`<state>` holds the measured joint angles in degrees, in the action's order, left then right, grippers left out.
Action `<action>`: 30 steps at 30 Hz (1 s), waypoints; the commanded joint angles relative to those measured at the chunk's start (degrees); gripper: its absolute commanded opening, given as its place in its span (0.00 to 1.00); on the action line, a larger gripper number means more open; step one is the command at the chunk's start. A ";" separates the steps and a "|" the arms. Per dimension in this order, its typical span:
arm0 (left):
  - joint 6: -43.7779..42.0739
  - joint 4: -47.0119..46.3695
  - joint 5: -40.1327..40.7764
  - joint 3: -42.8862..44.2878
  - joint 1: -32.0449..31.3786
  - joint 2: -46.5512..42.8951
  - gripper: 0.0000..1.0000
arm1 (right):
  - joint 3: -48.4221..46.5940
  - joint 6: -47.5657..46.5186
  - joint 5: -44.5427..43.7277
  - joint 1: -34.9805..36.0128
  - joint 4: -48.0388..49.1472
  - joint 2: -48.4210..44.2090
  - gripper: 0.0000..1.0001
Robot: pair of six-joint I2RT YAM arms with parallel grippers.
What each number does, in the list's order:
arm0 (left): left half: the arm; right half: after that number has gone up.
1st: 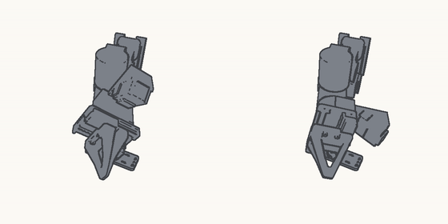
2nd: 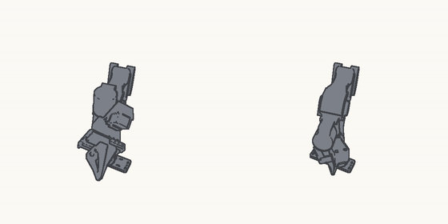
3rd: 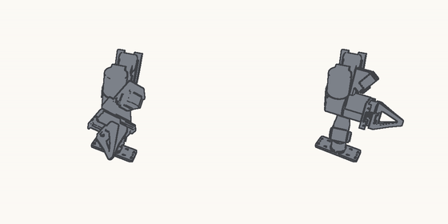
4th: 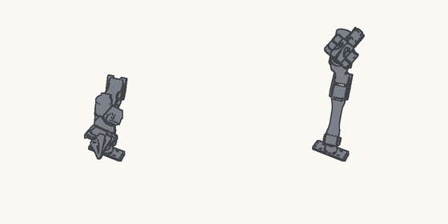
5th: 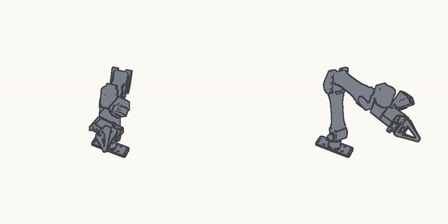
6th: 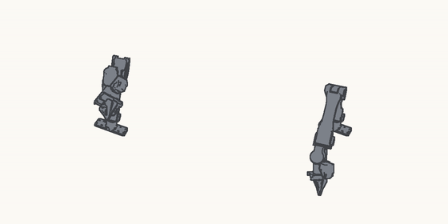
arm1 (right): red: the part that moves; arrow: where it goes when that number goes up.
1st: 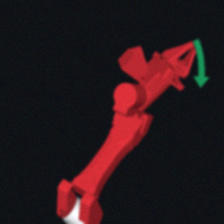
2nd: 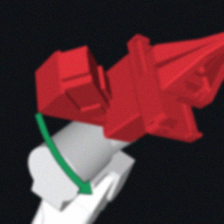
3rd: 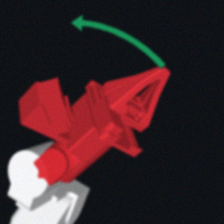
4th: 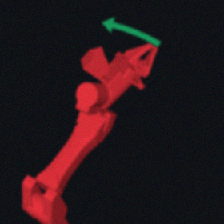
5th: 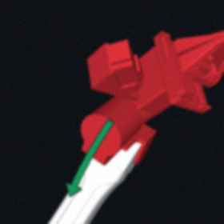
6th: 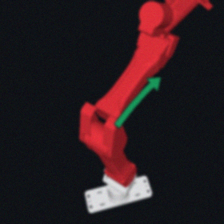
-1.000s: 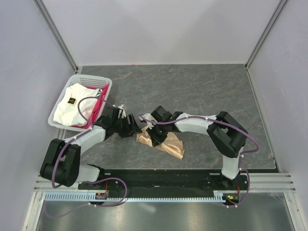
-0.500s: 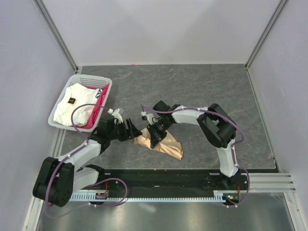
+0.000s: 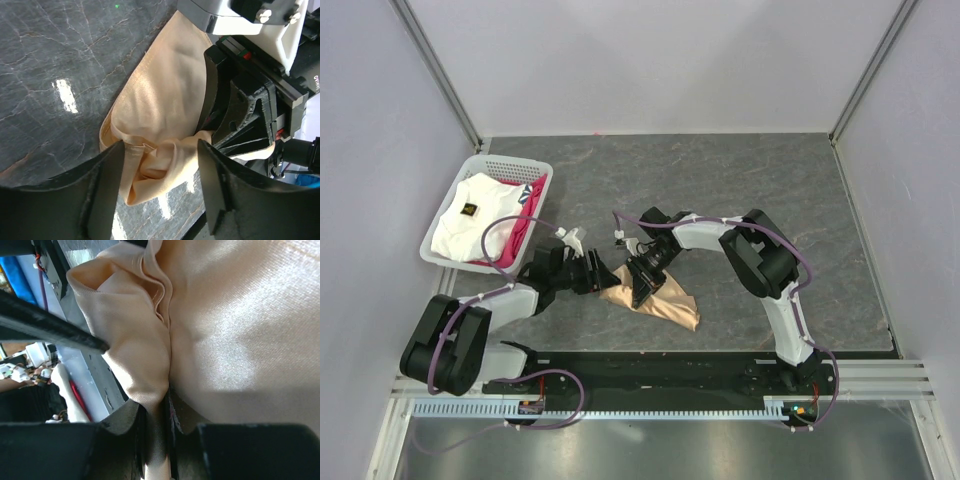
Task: Fold the napkin, place the utensils inside, and roll it up
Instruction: Roll the napkin with the utensil
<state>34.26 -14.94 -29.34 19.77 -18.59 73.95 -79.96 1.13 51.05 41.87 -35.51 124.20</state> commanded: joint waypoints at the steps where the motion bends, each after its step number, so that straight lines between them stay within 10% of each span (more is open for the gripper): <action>1: -0.77 -4.22 -1.86 1.67 -0.48 2.07 0.55 | -0.54 -4.11 -5.52 -0.03 -1.85 4.38 0.17; 12: -0.07 4.82 1.92 4.13 -0.48 3.04 0.02 | -1.42 -2.53 -9.47 -0.47 -1.50 1.05 0.31; 19: -0.07 13.09 3.24 8.79 -0.57 6.20 0.02 | 1.65 0.63 -19.83 -0.47 3.07 -11.23 0.61; 30: -0.69 22.14 3.94 15.29 -0.48 12.00 0.02 | 17.98 -4.81 -52.75 11.55 16.42 -31.38 0.76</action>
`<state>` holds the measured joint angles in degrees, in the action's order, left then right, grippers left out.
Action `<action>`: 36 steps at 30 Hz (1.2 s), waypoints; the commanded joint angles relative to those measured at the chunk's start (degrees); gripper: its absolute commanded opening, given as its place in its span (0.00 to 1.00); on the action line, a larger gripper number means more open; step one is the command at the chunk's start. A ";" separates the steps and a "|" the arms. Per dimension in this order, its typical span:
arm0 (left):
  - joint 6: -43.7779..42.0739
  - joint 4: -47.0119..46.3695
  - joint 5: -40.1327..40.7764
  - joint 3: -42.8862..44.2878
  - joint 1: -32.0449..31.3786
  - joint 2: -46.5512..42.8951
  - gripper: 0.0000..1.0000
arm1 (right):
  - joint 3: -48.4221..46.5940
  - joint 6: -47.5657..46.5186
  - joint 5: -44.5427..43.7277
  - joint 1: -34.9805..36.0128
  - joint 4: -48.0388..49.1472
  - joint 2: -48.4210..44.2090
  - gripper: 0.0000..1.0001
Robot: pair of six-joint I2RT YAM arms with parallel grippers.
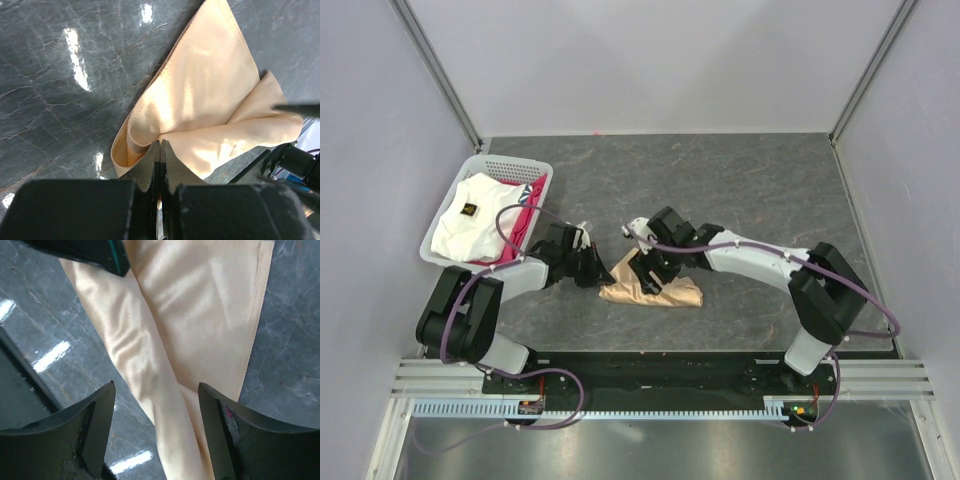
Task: Fold the napkin, place the utensils inside, and roll it up
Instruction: Roll the napkin with the utensil
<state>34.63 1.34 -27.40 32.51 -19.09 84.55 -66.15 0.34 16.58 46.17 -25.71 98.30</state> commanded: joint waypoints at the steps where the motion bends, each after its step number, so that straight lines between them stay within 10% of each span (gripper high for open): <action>1: -1.06 6.65 2.08 2.90 0.02 2.01 0.02 | 4.80 -4.47 -20.51 8.57 7.34 -5.92 0.76; 25: -5.98 10.35 -3.19 9.15 0.11 8.87 0.02 | 3.75 -13.96 -27.58 15.01 11.83 5.76 0.74; 31: -6.33 9.64 -3.54 10.72 0.11 8.79 0.02 | 0.15 -11.86 -18.00 11.93 4.55 9.10 0.54; 36: -6.24 9.99 -1.44 13.27 0.19 6.42 0.32 | -0.21 -5.97 -15.01 10.34 -2.05 9.89 0.36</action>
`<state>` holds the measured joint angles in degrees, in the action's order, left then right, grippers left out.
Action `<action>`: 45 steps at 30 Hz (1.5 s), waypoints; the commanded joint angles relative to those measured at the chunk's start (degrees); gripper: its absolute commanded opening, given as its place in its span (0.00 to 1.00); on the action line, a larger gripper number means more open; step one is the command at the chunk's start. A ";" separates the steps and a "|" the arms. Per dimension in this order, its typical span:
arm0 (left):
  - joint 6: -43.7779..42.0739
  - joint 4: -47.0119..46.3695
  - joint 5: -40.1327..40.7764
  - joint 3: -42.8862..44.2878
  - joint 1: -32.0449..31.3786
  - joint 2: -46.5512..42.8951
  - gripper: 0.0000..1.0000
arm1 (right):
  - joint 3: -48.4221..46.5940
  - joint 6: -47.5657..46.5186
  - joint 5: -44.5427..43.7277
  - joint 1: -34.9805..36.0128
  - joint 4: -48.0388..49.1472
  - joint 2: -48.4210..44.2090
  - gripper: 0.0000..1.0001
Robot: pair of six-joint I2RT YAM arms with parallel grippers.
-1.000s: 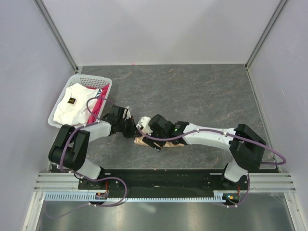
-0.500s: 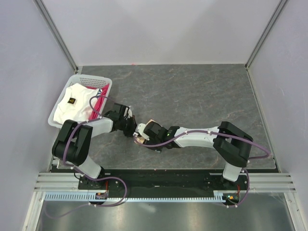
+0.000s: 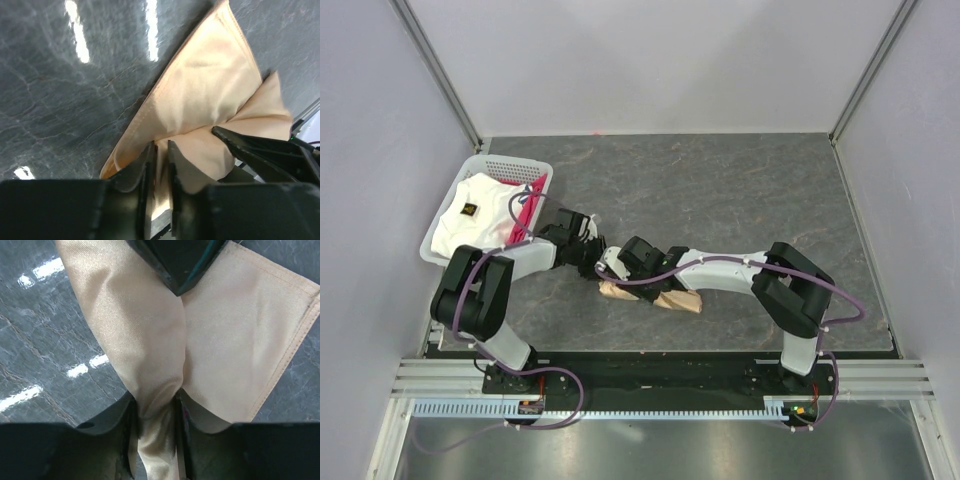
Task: Fold the napkin, place the utensils inside, and roll it up
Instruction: Roll the napkin with the utensil
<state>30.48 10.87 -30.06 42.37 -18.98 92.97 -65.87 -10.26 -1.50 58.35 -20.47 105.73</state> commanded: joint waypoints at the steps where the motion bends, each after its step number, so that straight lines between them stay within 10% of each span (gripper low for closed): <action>1: -2.18 0.55 1.67 4.29 0.00 -2.52 0.40 | -0.40 6.29 3.25 -2.44 -8.17 2.46 0.34; 8: -2.09 1.70 7.30 4.13 0.09 -7.62 0.63 | 1.35 17.53 7.55 -4.12 -13.98 0.27 0.27; 31: 0.99 -12.89 -3.60 -7.65 -0.53 -7.01 0.72 | -4.18 13.78 43.24 -17.12 -12.23 12.56 0.27; 37: 1.69 -16.14 -6.49 -7.74 -0.97 -3.77 0.68 | -5.76 11.67 45.79 -18.71 -12.66 15.64 0.27; 45: 2.57 -18.43 -8.17 -7.13 -1.32 0.46 0.33 | -6.90 10.79 47.55 -19.94 -13.28 18.19 0.29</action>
<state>32.49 -5.10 -36.60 34.96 -19.86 91.81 -72.69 4.23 51.59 38.63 -34.15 120.25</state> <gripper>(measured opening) 0.429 0.284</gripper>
